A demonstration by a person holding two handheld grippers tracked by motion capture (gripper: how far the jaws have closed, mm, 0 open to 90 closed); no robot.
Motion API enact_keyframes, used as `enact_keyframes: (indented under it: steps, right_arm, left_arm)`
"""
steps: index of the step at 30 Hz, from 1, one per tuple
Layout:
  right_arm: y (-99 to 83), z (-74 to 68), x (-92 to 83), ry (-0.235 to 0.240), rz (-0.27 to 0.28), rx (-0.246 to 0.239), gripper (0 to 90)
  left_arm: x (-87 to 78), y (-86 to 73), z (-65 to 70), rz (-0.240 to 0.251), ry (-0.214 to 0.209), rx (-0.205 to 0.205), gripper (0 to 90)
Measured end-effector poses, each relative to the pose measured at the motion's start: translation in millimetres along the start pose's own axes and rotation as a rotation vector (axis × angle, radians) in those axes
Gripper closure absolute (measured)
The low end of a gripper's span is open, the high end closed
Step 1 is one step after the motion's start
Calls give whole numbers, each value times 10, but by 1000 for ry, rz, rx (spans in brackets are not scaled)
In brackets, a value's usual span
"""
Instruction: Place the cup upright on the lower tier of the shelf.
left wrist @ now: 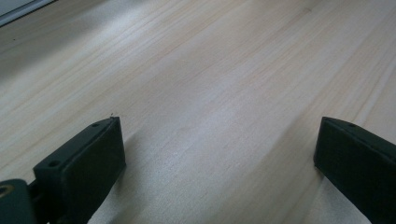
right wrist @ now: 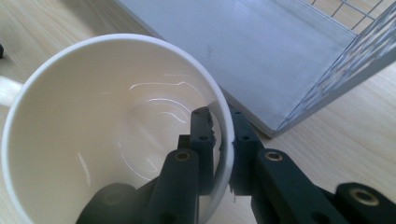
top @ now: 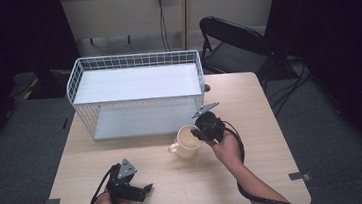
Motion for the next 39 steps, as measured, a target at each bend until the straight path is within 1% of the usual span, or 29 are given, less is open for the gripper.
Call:
enact_keyframes:
  steps: [5, 9, 10, 17, 21, 24, 28, 29, 30, 33, 35, 36, 37, 39]
  right_arm:
    - [67, -44, 43, -17, 25, 4, 836]
    - [100, -56, 74, -24, 30, 13, 836]
    - [126, -63, 98, -35, 36, 13, 836]
    - [213, -90, 156, -65, 66, 29, 836]
    - [255, -109, 195, -73, 64, 29, 837]
    - [293, -102, 228, -78, 67, 24, 836]
    - [327, -88, 254, -87, 73, 32, 837]
    - [351, -76, 275, -105, 83, 26, 837]
    - [351, -76, 275, -105, 83, 26, 837]
    - [395, -65, 310, -124, 112, 38, 837]
    - [407, -64, 319, -129, 117, 35, 837]
    - [421, -59, 326, -141, 121, 29, 837]
    - [430, -55, 334, -143, 119, 20, 837]
    - [463, -54, 362, -151, 128, 27, 837]
  left_arm:
    - [0, 0, 0, 0, 0, 0, 15]
    - [0, 0, 0, 0, -1, 0, 14]
    - [1, 0, 1, 0, -1, 0, 14]
    - [1, 0, 1, 0, -1, 0, 14]
    - [0, 0, 0, 0, -1, 0, 13]
    - [0, 0, 1, 0, -1, 0, 14]
    - [0, 0, 0, 0, -1, 0, 14]
    - [1, 0, 1, 0, -1, 0, 13]
    - [1, 0, 1, 0, -1, 0, 14]
    - [0, 0, 1, 0, -1, 0, 14]
    - [1, 0, 1, 0, 0, 0, 13]
    - [1, 0, 1, -1, 0, 0, 13]
    - [1, 0, 1, 0, 0, 0, 13]
    - [1, 0, 1, -1, 0, 0, 13]
Point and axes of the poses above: each handheld gripper's, and its own axes: x roughly forward along the jaws, y roughly out of its top, z roughly to its right, the point moved 9 cm from there along x, roughly forward along the jaws, and after that the axes turned 7 degrees about x, right-handed, at the moved point
